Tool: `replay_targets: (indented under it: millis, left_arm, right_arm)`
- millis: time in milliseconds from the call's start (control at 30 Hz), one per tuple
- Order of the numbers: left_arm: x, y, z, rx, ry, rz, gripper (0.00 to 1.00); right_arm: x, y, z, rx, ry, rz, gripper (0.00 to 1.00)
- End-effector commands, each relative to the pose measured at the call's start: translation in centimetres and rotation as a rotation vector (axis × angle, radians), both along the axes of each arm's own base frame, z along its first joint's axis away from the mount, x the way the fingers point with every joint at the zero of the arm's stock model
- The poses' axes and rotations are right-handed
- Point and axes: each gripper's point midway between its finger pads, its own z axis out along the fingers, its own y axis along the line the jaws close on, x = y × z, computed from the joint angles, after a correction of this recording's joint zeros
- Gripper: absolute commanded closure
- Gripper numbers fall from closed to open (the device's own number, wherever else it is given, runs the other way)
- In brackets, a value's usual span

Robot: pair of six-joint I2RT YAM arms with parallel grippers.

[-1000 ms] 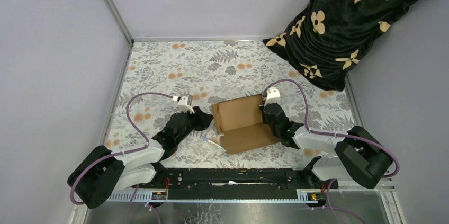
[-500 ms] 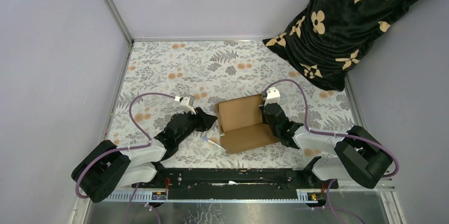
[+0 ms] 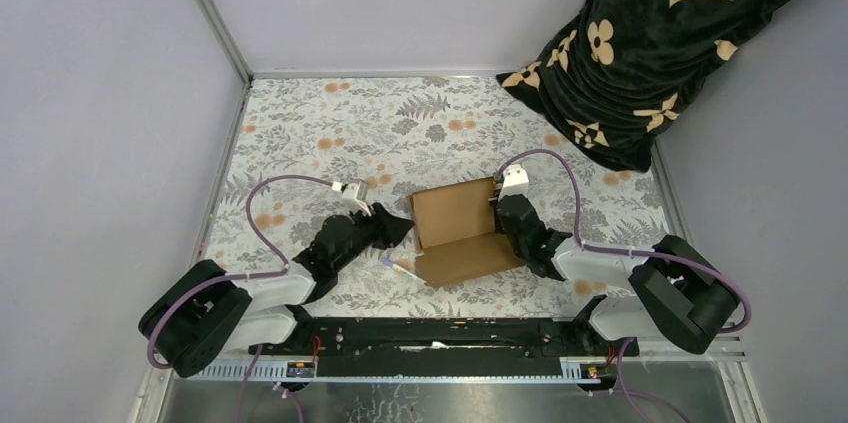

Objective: Fold the paper box

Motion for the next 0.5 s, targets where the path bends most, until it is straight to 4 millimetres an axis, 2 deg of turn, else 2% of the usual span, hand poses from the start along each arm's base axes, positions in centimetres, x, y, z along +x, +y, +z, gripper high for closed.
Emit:
replay_targets:
  millis: [0,200,467]
  left_arm:
    - [0.1,-0.8,1.1,-0.046,-0.04,-0.019,0.53]
    - [0.4,-1.3,0.3,-0.008,-0.018,-0.013,0.53]
    - [0.0,-2.6,0.8,-0.02,-0.036,-0.047,0.53]
  right_arm:
    - [0.4,0.9,0.8,0.039,-0.017,0.0,1.0]
    - [0.2,1.0,1.1,0.056,-0.033,0.004,1.0]
    - [-0.3,1.4,0.9,0.045,-0.04,0.024,1.0]
